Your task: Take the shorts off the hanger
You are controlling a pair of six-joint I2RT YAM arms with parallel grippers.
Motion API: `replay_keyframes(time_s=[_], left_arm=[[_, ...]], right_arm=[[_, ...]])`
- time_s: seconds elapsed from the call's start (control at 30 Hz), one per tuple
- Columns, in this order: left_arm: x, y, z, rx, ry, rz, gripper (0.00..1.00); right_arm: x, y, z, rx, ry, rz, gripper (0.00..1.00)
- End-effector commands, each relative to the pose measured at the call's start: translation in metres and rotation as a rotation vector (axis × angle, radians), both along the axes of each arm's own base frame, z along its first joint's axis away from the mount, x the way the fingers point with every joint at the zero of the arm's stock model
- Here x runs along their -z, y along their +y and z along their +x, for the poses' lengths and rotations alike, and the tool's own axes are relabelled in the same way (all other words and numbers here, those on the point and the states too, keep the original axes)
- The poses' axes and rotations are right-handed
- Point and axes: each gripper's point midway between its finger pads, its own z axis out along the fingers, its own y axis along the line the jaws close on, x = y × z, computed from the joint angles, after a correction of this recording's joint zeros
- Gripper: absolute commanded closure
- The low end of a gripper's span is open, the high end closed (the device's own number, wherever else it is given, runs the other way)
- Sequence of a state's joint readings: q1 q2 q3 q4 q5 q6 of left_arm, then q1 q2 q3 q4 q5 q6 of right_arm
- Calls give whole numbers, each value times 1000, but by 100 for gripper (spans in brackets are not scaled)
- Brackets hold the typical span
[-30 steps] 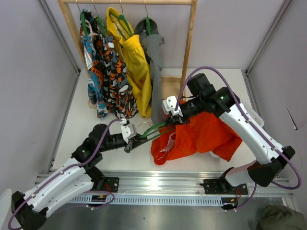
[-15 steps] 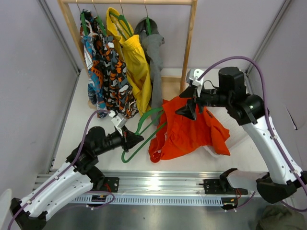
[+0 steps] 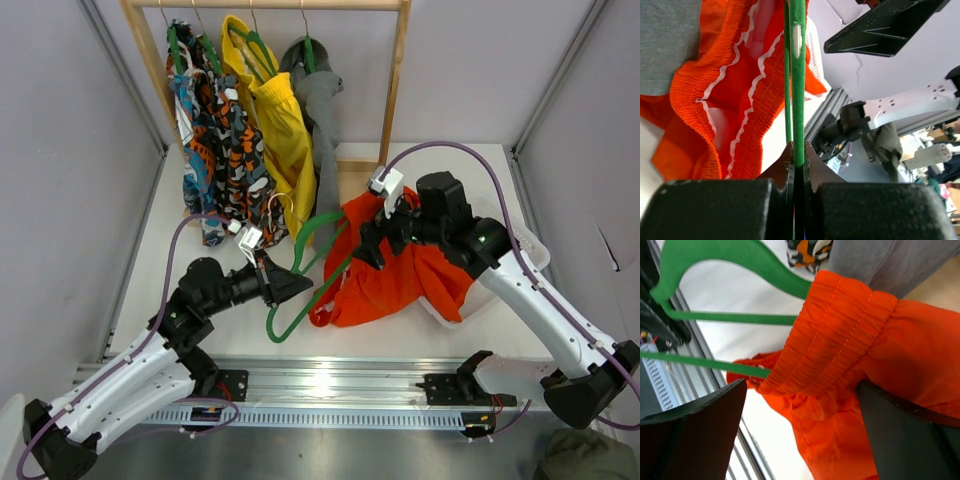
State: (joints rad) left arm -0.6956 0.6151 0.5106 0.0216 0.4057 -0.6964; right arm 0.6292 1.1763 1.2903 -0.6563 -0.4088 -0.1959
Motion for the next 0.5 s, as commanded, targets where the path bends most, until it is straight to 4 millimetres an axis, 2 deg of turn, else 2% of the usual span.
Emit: replay_keyframes(time_s=[0.0,0.13,0.37,0.4,0.47], left_arm=[[-44,-5,-3,26,-73,-141,100],[-44,-6,-1,19,-61,-151,100],[-50,-8,-2,31,-57,-184,100],[-53,-9,-3,37,-61,-191,100],[-54,-8,-4,36,-65,-188,100]], right_arm=[[-32,12,19,95,-72,105,1],[-39,17,28,139,-79,123,0],[-27,23,48,231,-125,61,1],[-25,24,51,239,-128,50,4],[-25,22,55,258,-141,39,22]])
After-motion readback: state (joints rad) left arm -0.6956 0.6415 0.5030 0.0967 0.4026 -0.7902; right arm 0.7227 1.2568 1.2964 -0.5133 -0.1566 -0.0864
